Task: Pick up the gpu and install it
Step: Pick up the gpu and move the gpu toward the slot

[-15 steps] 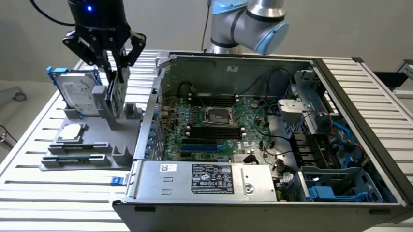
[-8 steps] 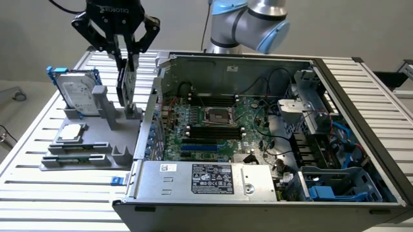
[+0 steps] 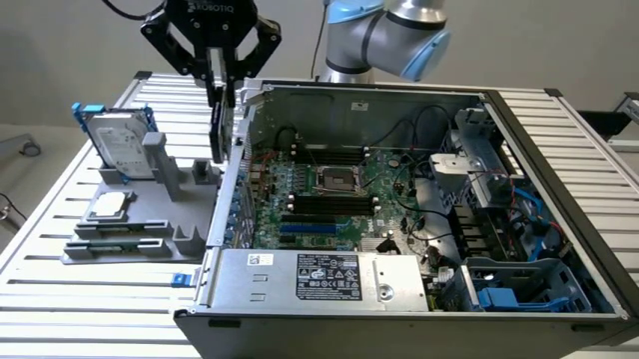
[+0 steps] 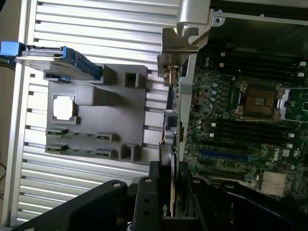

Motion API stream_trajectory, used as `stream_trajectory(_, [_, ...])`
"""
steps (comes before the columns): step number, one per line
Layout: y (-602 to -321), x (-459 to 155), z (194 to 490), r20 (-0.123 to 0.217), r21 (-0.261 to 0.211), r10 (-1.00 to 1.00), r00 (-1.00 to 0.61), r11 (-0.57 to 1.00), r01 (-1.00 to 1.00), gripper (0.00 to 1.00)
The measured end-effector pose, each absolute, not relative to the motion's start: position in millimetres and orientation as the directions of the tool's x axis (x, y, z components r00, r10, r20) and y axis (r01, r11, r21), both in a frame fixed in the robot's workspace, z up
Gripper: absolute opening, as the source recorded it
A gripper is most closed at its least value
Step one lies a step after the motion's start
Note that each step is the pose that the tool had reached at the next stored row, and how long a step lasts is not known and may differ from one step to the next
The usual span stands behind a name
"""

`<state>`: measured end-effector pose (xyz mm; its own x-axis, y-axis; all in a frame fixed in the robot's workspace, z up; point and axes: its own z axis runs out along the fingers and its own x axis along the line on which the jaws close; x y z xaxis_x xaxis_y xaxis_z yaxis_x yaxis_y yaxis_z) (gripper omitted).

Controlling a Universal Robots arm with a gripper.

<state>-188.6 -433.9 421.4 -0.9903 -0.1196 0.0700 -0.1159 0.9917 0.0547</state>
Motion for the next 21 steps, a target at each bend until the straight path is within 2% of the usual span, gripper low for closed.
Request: stream_trajectory(21, [-437.6,-94.6,408.1,0.067,0.075,-0.117,-0.991,0.991,-0.112,0.27])
